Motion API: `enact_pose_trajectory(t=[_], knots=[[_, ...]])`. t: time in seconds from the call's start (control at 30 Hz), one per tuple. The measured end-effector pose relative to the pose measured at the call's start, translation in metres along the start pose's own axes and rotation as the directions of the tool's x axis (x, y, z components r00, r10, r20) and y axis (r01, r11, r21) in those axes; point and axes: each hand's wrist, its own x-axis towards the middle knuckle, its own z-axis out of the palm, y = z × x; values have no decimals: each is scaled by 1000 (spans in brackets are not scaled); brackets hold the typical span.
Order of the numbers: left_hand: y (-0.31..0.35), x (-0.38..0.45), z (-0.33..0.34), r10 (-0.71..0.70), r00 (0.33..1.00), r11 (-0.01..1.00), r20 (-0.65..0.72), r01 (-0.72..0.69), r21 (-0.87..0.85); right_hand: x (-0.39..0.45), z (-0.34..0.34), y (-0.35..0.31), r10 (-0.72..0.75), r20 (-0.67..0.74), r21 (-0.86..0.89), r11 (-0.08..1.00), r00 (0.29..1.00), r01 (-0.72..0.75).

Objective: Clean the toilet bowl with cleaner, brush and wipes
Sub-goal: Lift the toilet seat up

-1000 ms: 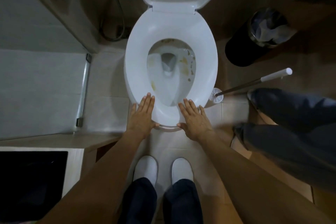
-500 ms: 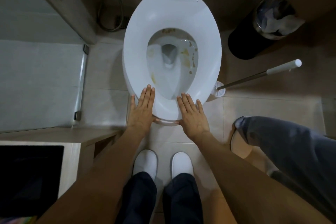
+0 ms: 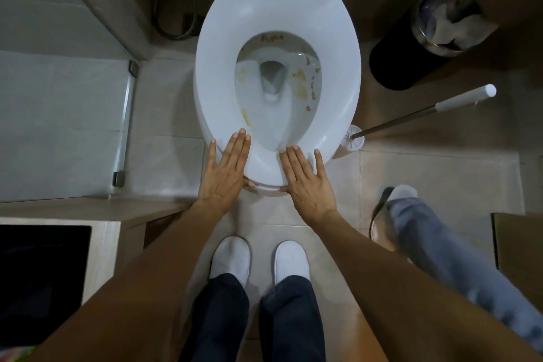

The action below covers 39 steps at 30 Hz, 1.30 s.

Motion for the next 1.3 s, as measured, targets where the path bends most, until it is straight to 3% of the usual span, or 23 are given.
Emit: enact_pose_trajectory(t=[0.2, 0.4, 0.6, 0.83, 0.97, 1.1, 1.3], knots=[[-1, -4, -2, -23, 1000, 1000, -20, 23, 1, -4, -1, 1, -18, -85, -32, 999, 996, 15], [-22, -4, -44, 18, 997, 994, -73, -26, -108, -13, -35, 15, -17, -164, 131, 991, 986, 39], [-61, 2, -120, 21, 988, 968, -155, -59, -245, -11, -113, 47, -59, -243, 207, 972, 968, 112], [-108, 44, -231, -14, 984, 916, -176, -58, -397, 12, -233, 97, 51, -353, 339, 937, 934, 78], [-128, 78, -291, -53, 985, 882, -164, -31, -470, 38, -290, 131, 76, -323, 389, 919, 943, 59], [-146, 113, -341, -95, 995, 844, -11, 75, -531, 65, -332, 156, 129, -271, 427, 904, 954, -1], [-166, 155, -383, -85, 995, 861, 46, 97, -499, 98, -377, 180, 225, -183, 487, 867, 957, -111]])
